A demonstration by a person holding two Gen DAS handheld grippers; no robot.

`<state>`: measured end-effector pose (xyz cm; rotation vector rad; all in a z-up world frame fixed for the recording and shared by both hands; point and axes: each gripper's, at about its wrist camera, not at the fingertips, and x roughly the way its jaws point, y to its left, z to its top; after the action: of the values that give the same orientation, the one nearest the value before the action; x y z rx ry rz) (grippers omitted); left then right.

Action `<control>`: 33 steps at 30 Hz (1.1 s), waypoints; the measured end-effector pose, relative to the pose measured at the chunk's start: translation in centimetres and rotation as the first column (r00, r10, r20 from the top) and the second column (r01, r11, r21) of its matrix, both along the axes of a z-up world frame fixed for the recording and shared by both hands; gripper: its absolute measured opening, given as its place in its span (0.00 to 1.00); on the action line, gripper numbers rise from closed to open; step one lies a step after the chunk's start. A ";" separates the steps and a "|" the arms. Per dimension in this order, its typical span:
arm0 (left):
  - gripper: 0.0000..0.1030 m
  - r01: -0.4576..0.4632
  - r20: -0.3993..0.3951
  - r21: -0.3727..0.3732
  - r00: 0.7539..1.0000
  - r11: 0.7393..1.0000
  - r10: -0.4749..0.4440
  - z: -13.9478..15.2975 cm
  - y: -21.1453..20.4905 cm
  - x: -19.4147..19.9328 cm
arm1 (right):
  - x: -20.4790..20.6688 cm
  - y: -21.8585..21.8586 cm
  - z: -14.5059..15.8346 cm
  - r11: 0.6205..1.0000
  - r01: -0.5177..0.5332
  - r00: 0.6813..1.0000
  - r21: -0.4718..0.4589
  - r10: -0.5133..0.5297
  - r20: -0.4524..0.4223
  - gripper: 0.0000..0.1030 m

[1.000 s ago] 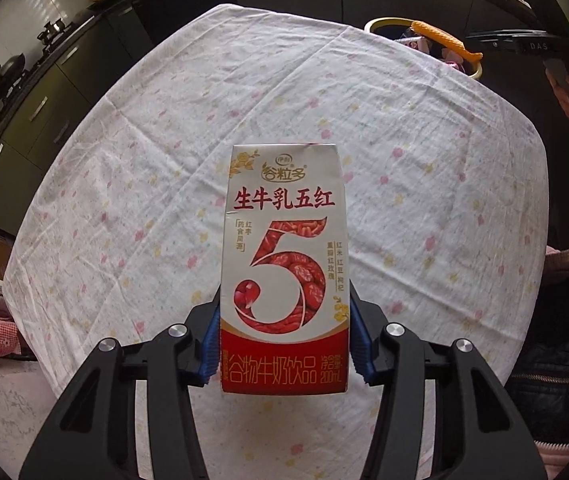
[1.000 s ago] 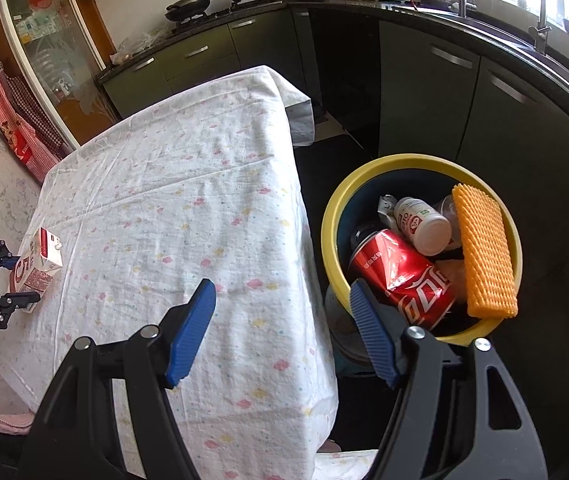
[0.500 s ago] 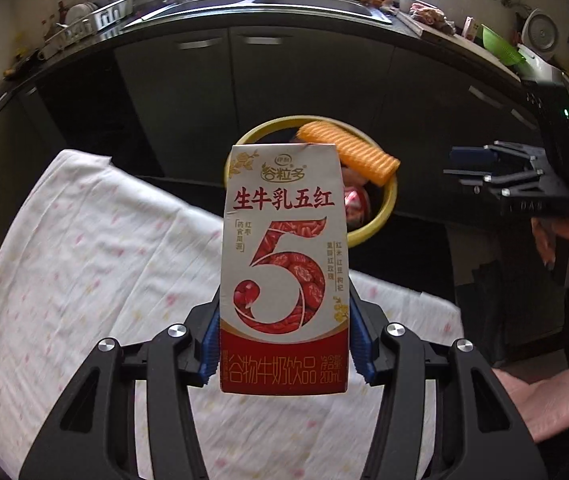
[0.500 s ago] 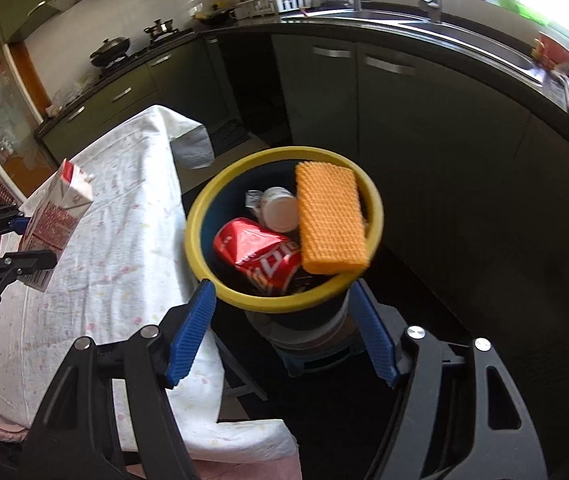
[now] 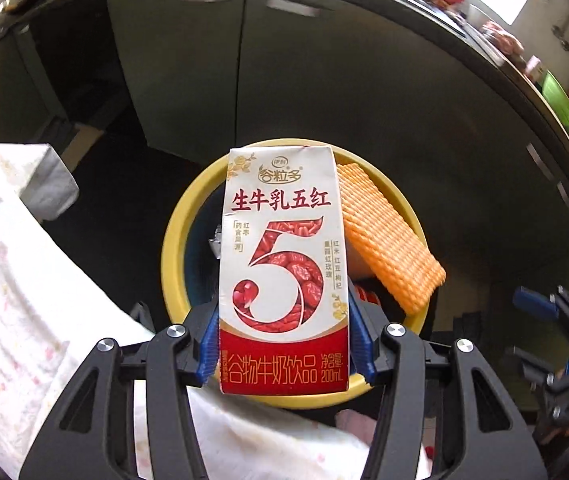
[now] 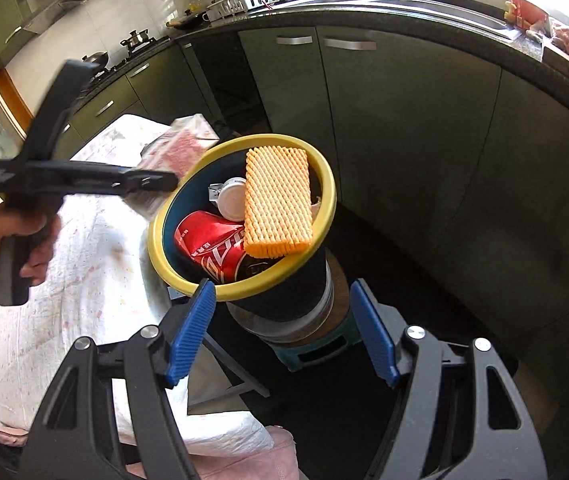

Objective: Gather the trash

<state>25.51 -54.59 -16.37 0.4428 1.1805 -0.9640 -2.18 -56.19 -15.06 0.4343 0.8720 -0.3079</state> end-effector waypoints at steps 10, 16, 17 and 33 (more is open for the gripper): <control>0.73 -0.115 0.003 -0.062 0.993 0.991 0.116 0.8 2.5 -1.7 | -0.3 1.0 0.2 1.000 -0.019 0.999 0.016 0.019 0.025 0.65; 0.94 -0.101 0.264 -0.282 0.948 0.954 0.179 6.3 13.1 -8.0 | 0.8 4.6 1.4 0.996 -0.084 0.994 0.002 0.084 0.073 0.65; 0.96 -0.103 0.315 -0.298 0.928 0.949 0.200 7.0 15.1 -9.3 | 1.1 5.4 1.7 0.995 -0.100 0.992 -0.009 0.100 0.082 0.65; 0.96 -0.639 0.425 -0.458 0.454 0.619 0.783 13.6 44.6 -19.5 | -0.1 18.8 10.8 0.934 -0.207 0.930 -0.291 0.280 0.238 0.85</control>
<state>6.06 -9.99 -2.74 -0.0060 0.5348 -0.1437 -2.25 -37.38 -4.23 0.1140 0.5919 -0.1223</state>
